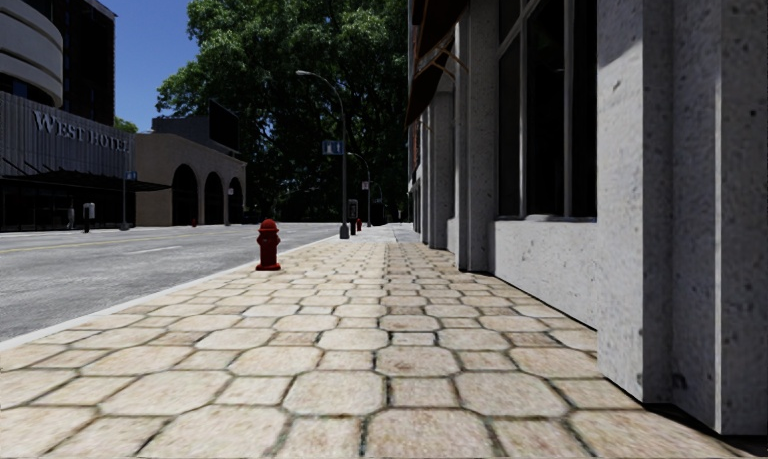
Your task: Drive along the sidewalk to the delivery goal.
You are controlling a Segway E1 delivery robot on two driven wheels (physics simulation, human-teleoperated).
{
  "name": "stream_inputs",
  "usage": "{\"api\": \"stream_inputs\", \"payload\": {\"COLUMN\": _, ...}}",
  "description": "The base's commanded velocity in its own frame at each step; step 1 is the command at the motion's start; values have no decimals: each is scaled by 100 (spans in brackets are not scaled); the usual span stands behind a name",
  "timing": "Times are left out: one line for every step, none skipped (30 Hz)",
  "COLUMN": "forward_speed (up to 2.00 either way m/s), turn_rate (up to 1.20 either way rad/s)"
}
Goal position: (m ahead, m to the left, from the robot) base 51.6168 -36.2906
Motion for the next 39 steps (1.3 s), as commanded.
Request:
{"api": "stream_inputs", "payload": {"forward_speed": 200, "turn_rate": 0}}
{"api": "stream_inputs", "payload": {"forward_speed": 200, "turn_rate": 0}}
{"api": "stream_inputs", "payload": {"forward_speed": 200, "turn_rate": 0}}
{"api": "stream_inputs", "payload": {"forward_speed": 200, "turn_rate": 0}}
{"api": "stream_inputs", "payload": {"forward_speed": 200, "turn_rate": 0}}
{"api": "stream_inputs", "payload": {"forward_speed": 200, "turn_rate": 0}}
{"api": "stream_inputs", "payload": {"forward_speed": 200, "turn_rate": 0}}
{"api": "stream_inputs", "payload": {"forward_speed": 200, "turn_rate": 0}}
{"api": "stream_inputs", "payload": {"forward_speed": 200, "turn_rate": 0}}
{"api": "stream_inputs", "payload": {"forward_speed": 200, "turn_rate": 0}}
{"api": "stream_inputs", "payload": {"forward_speed": 200, "turn_rate": 0}}
{"api": "stream_inputs", "payload": {"forward_speed": 200, "turn_rate": 0}}
{"api": "stream_inputs", "payload": {"forward_speed": 200, "turn_rate": 0}}
{"api": "stream_inputs", "payload": {"forward_speed": 200, "turn_rate": 0}}
{"api": "stream_inputs", "payload": {"forward_speed": 200, "turn_rate": 0}}
{"api": "stream_inputs", "payload": {"forward_speed": 200, "turn_rate": 0}}
{"api": "stream_inputs", "payload": {"forward_speed": 200, "turn_rate": 0}}
{"api": "stream_inputs", "payload": {"forward_speed": 200, "turn_rate": 0}}
{"api": "stream_inputs", "payload": {"forward_speed": 200, "turn_rate": 0}}
{"api": "stream_inputs", "payload": {"forward_speed": 200, "turn_rate": 0}}
{"api": "stream_inputs", "payload": {"forward_speed": 200, "turn_rate": 0}}
{"api": "stream_inputs", "payload": {"forward_speed": 200, "turn_rate": 0}}
{"api": "stream_inputs", "payload": {"forward_speed": 200, "turn_rate": 0}}
{"api": "stream_inputs", "payload": {"forward_speed": 200, "turn_rate": 0}}
{"api": "stream_inputs", "payload": {"forward_speed": 200, "turn_rate": 0}}
{"api": "stream_inputs", "payload": {"forward_speed": 200, "turn_rate": 0}}
{"api": "stream_inputs", "payload": {"forward_speed": 200, "turn_rate": 0}}
{"api": "stream_inputs", "payload": {"forward_speed": 200, "turn_rate": 0}}
{"api": "stream_inputs", "payload": {"forward_speed": 200, "turn_rate": 0}}
{"api": "stream_inputs", "payload": {"forward_speed": 200, "turn_rate": 0}}
{"api": "stream_inputs", "payload": {"forward_speed": 200, "turn_rate": 0}}
{"api": "stream_inputs", "payload": {"forward_speed": 200, "turn_rate": 0}}
{"api": "stream_inputs", "payload": {"forward_speed": 200, "turn_rate": 0}}
{"api": "stream_inputs", "payload": {"forward_speed": 200, "turn_rate": 0}}
{"api": "stream_inputs", "payload": {"forward_speed": 200, "turn_rate": 0}}
{"api": "stream_inputs", "payload": {"forward_speed": 200, "turn_rate": 0}}
{"api": "stream_inputs", "payload": {"forward_speed": 200, "turn_rate": 0}}
{"api": "stream_inputs", "payload": {"forward_speed": 200, "turn_rate": 0}}
{"api": "stream_inputs", "payload": {"forward_speed": 200, "turn_rate": 0}}
